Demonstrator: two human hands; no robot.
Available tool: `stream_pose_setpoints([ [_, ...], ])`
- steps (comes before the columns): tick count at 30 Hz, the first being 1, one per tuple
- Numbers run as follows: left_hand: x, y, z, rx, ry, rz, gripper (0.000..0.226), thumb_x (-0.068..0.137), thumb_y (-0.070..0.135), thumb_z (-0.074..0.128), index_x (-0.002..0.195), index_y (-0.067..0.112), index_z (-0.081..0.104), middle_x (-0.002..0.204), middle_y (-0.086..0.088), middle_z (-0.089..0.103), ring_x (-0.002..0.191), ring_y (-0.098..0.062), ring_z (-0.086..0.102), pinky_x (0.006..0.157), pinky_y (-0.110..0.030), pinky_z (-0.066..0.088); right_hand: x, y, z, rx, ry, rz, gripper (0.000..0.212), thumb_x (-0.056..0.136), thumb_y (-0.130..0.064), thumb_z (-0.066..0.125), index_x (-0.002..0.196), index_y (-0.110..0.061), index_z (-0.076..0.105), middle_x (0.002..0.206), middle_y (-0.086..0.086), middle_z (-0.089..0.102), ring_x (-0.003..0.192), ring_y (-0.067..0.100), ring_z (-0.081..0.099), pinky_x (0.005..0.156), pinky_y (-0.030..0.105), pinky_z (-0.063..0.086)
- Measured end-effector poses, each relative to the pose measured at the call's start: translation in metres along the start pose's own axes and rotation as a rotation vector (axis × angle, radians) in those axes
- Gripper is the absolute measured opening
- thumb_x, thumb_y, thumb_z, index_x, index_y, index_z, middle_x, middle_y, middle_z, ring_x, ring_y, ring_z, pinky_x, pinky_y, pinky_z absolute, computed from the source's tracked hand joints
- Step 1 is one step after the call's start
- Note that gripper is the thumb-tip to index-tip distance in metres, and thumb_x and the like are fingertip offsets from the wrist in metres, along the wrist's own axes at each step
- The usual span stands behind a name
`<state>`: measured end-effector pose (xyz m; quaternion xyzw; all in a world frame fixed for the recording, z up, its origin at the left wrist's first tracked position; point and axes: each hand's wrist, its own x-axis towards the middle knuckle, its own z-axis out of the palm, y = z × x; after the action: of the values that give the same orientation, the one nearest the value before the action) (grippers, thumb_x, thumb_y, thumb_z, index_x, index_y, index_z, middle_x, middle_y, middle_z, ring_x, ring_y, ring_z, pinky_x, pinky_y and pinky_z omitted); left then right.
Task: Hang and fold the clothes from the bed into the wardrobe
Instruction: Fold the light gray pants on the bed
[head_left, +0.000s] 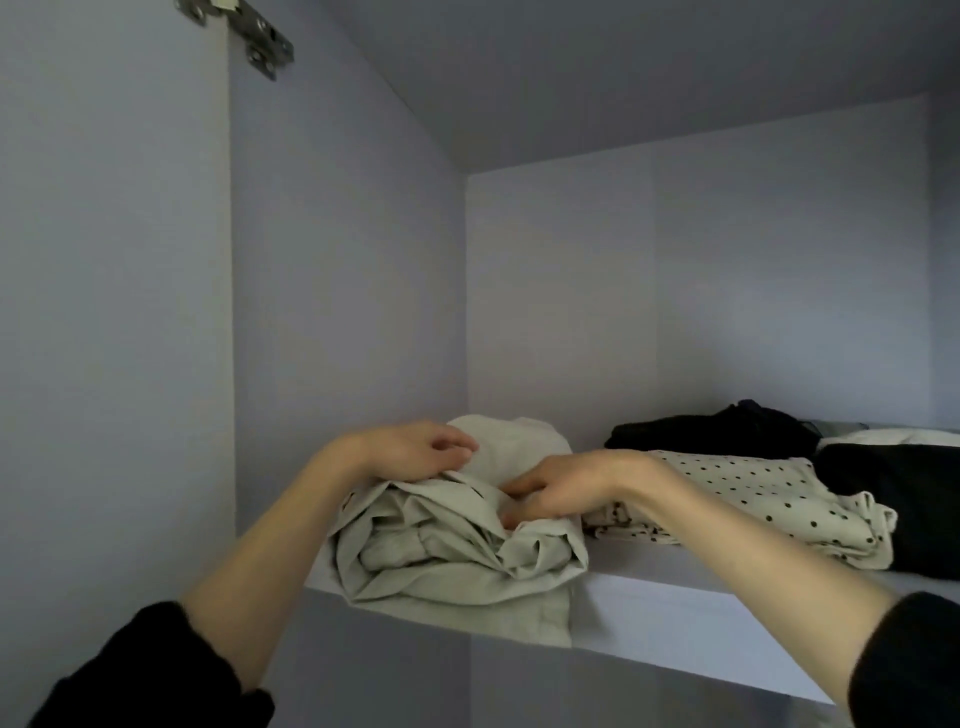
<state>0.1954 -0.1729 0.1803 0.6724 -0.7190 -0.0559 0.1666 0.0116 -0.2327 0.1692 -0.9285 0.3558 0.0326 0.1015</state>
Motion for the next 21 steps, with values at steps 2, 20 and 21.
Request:
stream_pose_setpoints([
  [2,-0.009,-0.002,0.005,0.031,0.041,0.016,0.041,0.101,0.036,0.034,0.136,0.019,0.047,0.143,0.005,0.044,0.129,-0.012,0.041,0.105,-0.018,0.026,0.026,-0.004,0.002,0.048,0.019,0.062,0.054,0.088,-0.061,0.045,0.134,-0.032,0.048,0.139,-0.005,0.046,0.128,0.019,0.043,0.107,0.035,0.035],
  [20,0.092,-0.055,0.04,0.484,0.024,-0.125,0.061,0.096,0.052,0.036,0.149,0.04,0.007,0.159,0.001,-0.002,0.145,-0.03,0.005,0.114,-0.051,0.018,0.003,0.088,-0.02,-0.168,0.363,0.358,0.051,0.098,-0.054,0.026,0.129,-0.024,0.054,0.132,-0.001,0.053,0.122,0.023,0.048,0.101,0.036,0.038],
  [21,0.101,-0.053,0.041,0.512,0.019,-0.143,0.061,0.096,0.052,0.036,0.149,0.038,0.008,0.159,-0.002,0.0,0.144,-0.031,0.01,0.115,-0.049,0.019,0.001,0.099,-0.019,-0.207,0.357,0.409,0.055,0.097,-0.057,0.023,0.141,-0.029,0.042,0.146,-0.001,0.041,0.134,0.024,0.036,0.11,0.043,0.029],
])
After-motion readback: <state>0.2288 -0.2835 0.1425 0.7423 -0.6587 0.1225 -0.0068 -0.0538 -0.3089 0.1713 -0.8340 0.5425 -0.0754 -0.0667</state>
